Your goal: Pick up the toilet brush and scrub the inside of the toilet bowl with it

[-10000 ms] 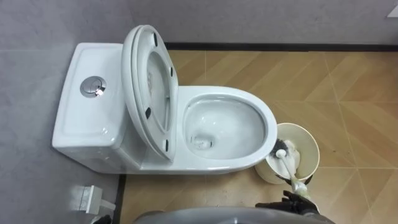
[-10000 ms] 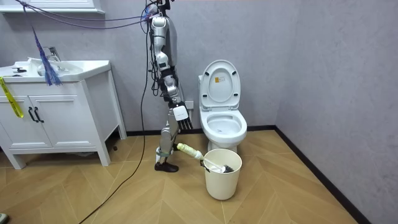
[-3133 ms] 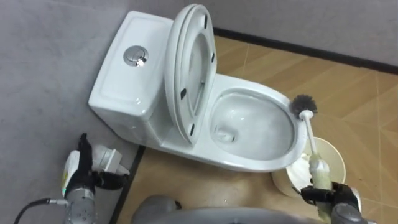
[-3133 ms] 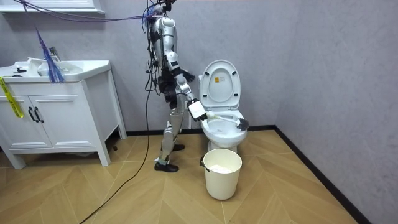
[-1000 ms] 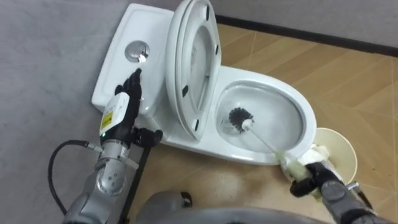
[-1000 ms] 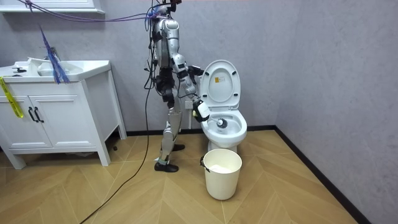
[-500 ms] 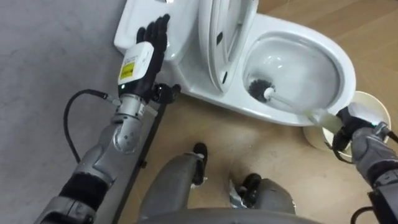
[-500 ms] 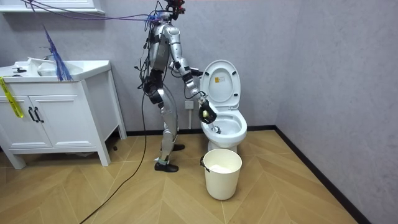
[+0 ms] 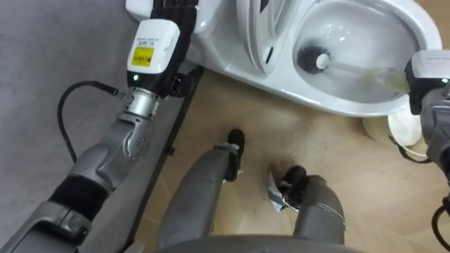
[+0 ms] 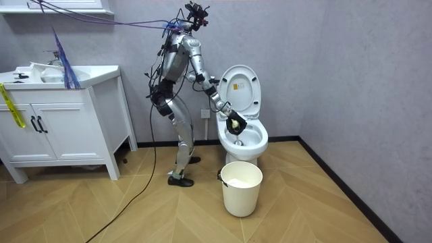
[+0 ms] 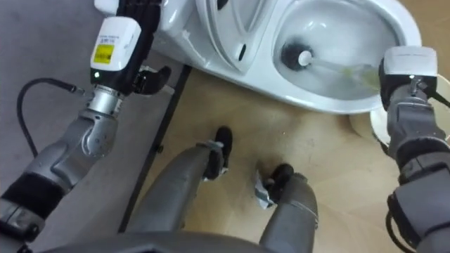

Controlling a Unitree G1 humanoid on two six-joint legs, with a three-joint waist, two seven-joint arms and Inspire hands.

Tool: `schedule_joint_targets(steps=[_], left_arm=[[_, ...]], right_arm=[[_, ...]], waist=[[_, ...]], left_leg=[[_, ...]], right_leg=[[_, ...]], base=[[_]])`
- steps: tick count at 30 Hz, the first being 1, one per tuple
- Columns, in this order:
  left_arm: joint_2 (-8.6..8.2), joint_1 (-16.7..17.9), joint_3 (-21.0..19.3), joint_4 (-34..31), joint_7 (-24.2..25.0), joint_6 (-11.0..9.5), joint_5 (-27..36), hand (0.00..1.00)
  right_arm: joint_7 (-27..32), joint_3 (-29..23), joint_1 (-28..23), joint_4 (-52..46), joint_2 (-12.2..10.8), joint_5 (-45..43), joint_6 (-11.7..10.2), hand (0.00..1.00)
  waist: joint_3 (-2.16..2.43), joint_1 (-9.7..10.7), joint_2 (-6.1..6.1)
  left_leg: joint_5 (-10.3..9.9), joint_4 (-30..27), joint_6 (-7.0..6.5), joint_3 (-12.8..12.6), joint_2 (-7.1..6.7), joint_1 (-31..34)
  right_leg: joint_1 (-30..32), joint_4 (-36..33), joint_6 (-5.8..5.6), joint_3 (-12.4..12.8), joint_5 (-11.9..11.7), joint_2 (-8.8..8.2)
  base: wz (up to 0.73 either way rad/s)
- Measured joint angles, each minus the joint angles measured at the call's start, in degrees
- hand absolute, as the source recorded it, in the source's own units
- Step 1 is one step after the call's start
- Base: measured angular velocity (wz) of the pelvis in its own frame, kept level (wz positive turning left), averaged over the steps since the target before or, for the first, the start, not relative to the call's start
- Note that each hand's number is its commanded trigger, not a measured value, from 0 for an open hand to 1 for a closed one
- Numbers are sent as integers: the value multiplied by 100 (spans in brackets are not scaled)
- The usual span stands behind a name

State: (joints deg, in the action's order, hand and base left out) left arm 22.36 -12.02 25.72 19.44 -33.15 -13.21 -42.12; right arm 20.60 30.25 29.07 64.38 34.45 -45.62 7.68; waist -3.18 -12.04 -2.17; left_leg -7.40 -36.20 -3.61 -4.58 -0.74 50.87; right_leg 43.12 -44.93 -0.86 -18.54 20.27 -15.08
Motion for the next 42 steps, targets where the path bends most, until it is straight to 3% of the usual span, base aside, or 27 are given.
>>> schedule_joint_targets(steps=[2,4,10,13,18,23,27,31,34,37,42], left_arm=[[44,-95,77,5,-37,55,33,0],[173,-163,187,-45,-171,151,113,0],[201,-197,182,-145,-607,441,118,0],[139,-201,174,-142,-674,703,115,0],[105,-212,146,-129,-840,907,112,0],[41,-208,150,-43,-881,1091,30,0],[-71,-213,154,127,-905,1277,-108,0],[-164,-212,164,345,-917,1343,-244,0],[-269,-195,226,377,-920,1411,-241,0],[-267,-136,272,367,-932,1364,-243,0],[-233,68,262,313,-1074,1313,-166,0]], right_arm=[[9,19,74,78,1,359,20,100],[8,56,102,75,-1,1193,52,100],[124,-332,129,212,-224,3237,-64,100],[134,-499,165,209,-243,3785,-195,100],[137,-696,166,195,-332,4161,-277,100],[143,-688,162,198,-479,4140,-259,100],[145,-663,135,198,-610,3415,-219,100],[234,-536,106,192,-768,2189,-37,100],[276,-386,36,-13,-752,1083,258,100],[374,-202,-113,-268,-685,612,483,100],[397,-105,-294,-528,-690,454,626,100]], waist=[[-40,-7,-64],[-35,-29,-74],[-33,162,-85],[-39,258,-71],[-34,355,-80],[-34,410,-79],[-17,408,-121],[-12,372,-227],[4,207,-378],[35,102,-422],[48,74,-440]], left_leg=[[-17,-58,5,36,2,78],[-13,-136,11,-6,-3,249],[0,-401,38,-50,-94,660],[-8,-486,45,-102,-85,706],[-4,-557,53,-100,-43,798],[-6,-540,50,-136,-15,749],[-12,-534,59,-133,-23,653],[-54,-519,86,-97,15,529],[-78,-475,114,-65,103,473],[-93,-441,139,-72,166,421],[-153,-403,190,-107,295,336]], right_leg=[[73,-94,4,21,35,3],[314,-264,17,114,85,-19],[787,-740,115,164,255,-176],[914,-907,112,282,325,-214],[1004,-950,156,275,300,-188],[971,-973,160,280,297,-181],[852,-929,170,250,292,-160],[691,-816,157,245,295,-70],[575,-600,190,162,228,38],[482,-470,195,122,202,116],[345,-283,212,112,202,265]], base=[[2],[-2],[9],[2],[-4],[-1],[-2],[-6],[-14],[-4],[-5]])
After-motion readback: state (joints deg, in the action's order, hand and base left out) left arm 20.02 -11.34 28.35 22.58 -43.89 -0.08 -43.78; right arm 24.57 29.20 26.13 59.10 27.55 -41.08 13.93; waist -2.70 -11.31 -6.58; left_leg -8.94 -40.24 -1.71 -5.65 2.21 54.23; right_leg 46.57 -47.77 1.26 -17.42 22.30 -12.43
